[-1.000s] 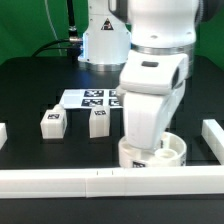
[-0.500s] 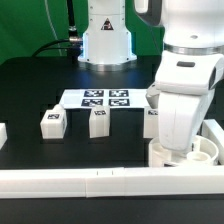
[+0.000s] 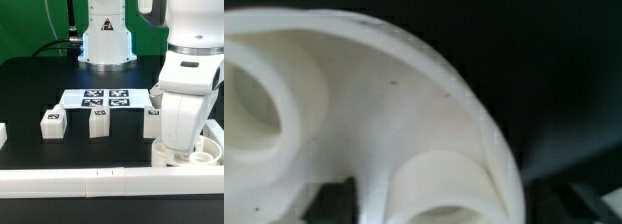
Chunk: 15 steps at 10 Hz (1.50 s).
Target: Assemble stool
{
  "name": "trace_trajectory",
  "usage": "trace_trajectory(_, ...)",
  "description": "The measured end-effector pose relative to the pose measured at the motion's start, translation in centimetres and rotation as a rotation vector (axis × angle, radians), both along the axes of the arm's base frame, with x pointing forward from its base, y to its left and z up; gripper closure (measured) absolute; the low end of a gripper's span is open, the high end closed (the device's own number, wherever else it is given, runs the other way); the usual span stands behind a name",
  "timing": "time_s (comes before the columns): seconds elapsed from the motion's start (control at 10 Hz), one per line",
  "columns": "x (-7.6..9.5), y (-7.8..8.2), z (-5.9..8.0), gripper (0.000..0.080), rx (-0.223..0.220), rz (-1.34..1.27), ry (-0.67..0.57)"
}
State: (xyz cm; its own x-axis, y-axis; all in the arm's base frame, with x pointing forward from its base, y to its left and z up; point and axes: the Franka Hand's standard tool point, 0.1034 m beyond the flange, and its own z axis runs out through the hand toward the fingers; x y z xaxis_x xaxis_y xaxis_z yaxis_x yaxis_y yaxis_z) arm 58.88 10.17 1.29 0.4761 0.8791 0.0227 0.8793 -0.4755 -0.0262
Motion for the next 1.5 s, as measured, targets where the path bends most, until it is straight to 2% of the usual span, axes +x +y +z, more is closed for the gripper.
trace_trajectory(0.1, 0.0, 0.0, 0.0, 0.0202, 0.000, 0.000, 0.000)
trace_trajectory(0.2, 0.0, -0.1, 0.1, 0.0160, 0.000, -0.006, 0.002)
trace_trajectory(0.3, 0.2, -0.3, 0.9, 0.0160, -0.002, -0.030, -0.002)
trace_trajectory(0.5, -0.4, 0.8, 3.0, 0.0153, -0.008, -0.135, -0.013)
trace_trajectory(0.7, -0.7, 0.3, 4.9, 0.0151, -0.017, -0.137, -0.015)
trace_trajectory(0.8, -0.9, -0.7, 5.4, 0.0151, -0.021, -0.117, -0.018)
trace_trajectory(1.0, -2.3, -3.2, 5.1, 0.0151, -0.026, -0.113, -0.022)
trace_trajectory(1.1, -2.2, -2.8, 5.1, 0.0151, -0.024, -0.110, -0.023)
trace_trajectory(1.5, -2.2, -2.7, 5.0, 0.0151, -0.023, -0.175, -0.020)
